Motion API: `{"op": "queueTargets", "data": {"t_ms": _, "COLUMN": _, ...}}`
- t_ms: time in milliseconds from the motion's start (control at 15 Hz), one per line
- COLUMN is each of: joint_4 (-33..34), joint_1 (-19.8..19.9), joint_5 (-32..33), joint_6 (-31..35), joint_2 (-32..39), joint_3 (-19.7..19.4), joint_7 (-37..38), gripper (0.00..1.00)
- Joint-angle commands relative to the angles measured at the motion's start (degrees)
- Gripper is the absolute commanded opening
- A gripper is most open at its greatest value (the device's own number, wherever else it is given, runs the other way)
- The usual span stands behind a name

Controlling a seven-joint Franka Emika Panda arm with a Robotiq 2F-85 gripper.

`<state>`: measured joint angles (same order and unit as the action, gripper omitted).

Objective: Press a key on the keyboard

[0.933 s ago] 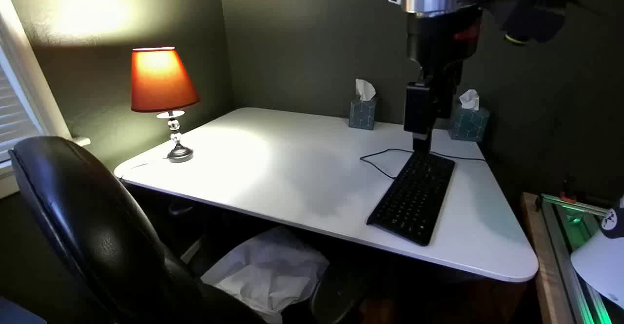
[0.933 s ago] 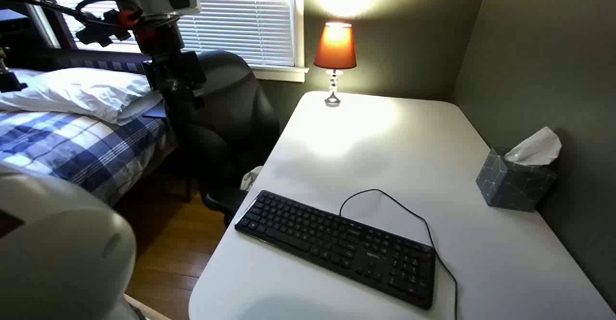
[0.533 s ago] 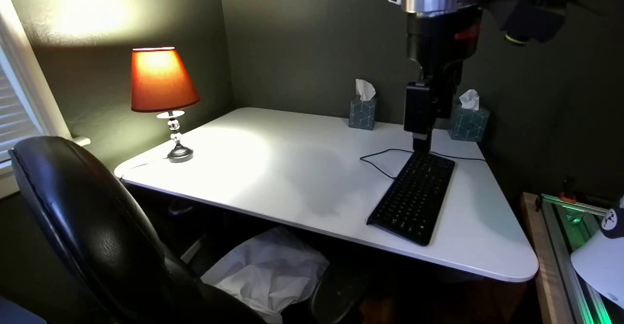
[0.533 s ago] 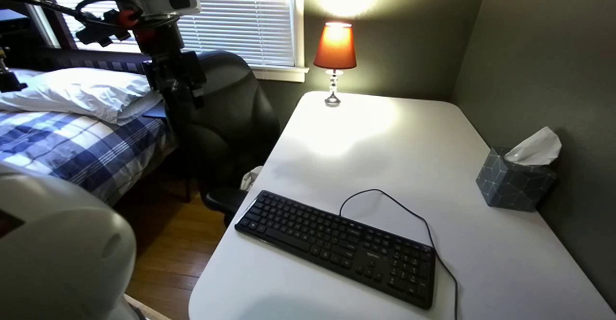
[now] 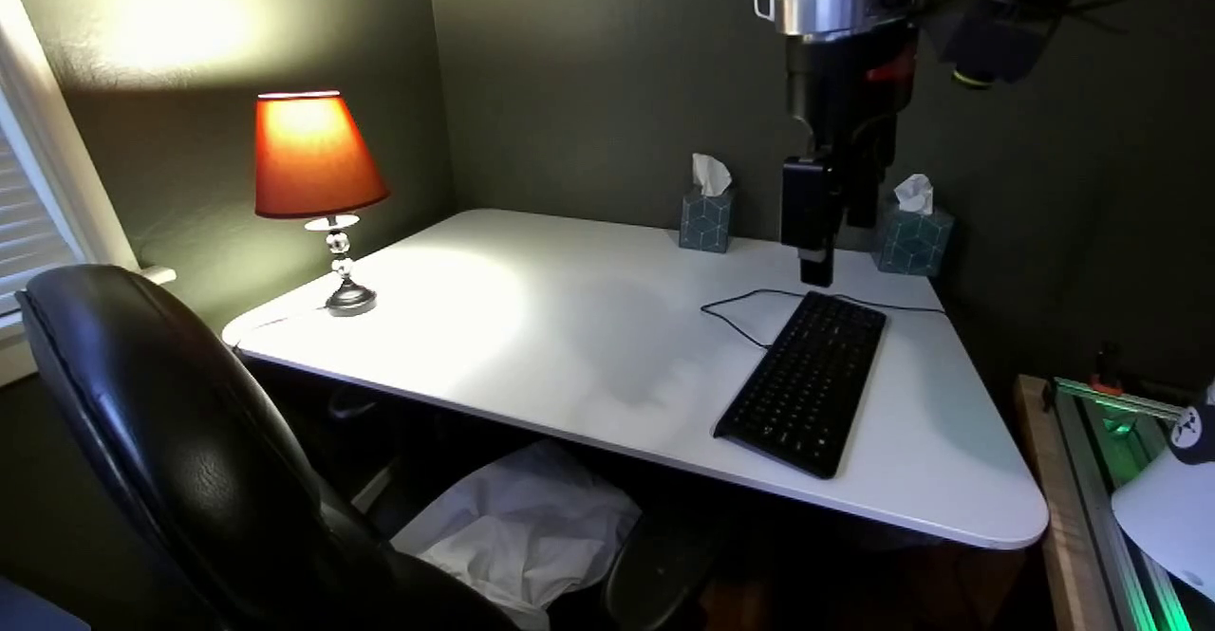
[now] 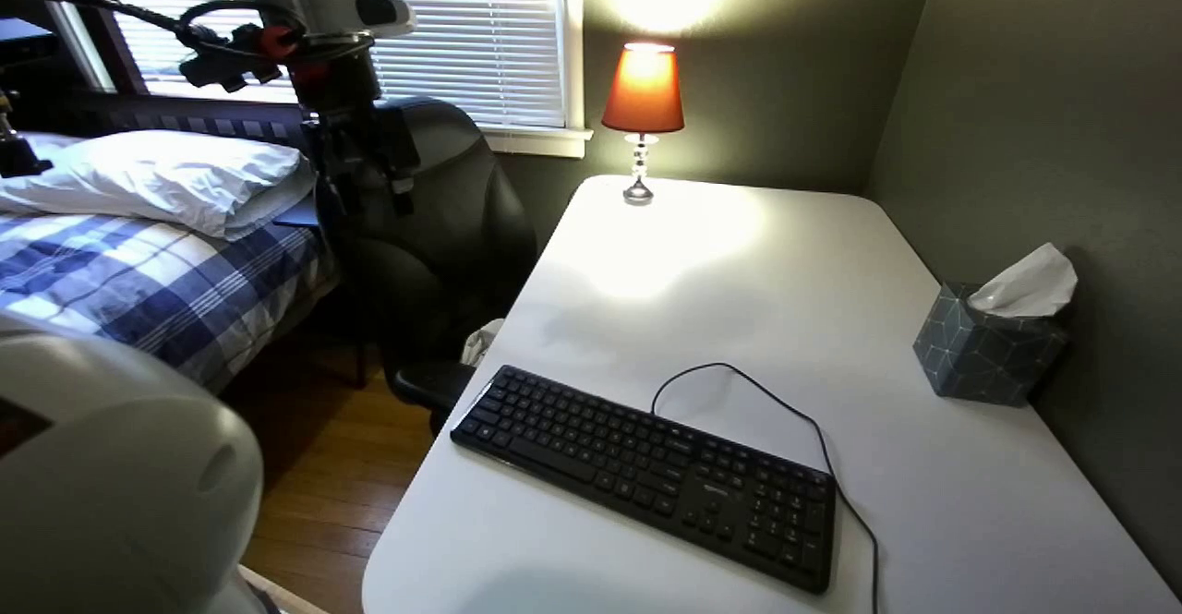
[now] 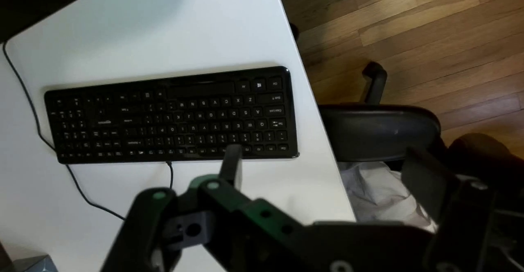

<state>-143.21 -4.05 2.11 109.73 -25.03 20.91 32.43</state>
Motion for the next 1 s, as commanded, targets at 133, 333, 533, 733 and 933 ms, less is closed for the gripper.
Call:
{"op": "queueTargets", "data": {"t_ms": 133, "joint_4": -3.7, "joint_1": 1.0, "joint_5": 1.9, "joint_6": 2.8, "joint_2": 0.0, "joint_3": -5.6, "joint_7": -1.1, "gripper": 1.0}}
{"op": "queueTargets", "data": {"t_ms": 333, "joint_4": -5.7, "joint_1": 2.4, "joint_5": 3.6, "joint_6": 4.8, "joint_2": 0.0, "joint_3": -7.9, "joint_7": -1.8, "gripper": 1.0}}
{"op": "queueTargets", "data": {"t_ms": 533, "joint_4": -7.4, "joint_1": 4.0, "joint_5": 5.0, "joint_6": 7.6, "joint_2": 0.7, "joint_3": -10.2, "joint_7": -3.0, "gripper": 1.0}}
{"op": "queueTargets", "data": {"t_ms": 733, "joint_4": -8.5, "joint_1": 5.7, "joint_5": 5.6, "joint_6": 10.1, "joint_2": 1.5, "joint_3": -12.2, "joint_7": -4.1, "gripper": 1.0}}
{"op": "queueTargets", "data": {"t_ms": 933, "joint_4": -9.1, "joint_1": 7.3, "joint_5": 5.9, "joint_6": 11.8, "joint_2": 2.2, "joint_3": -14.2, "joint_7": -5.5, "gripper": 1.0}}
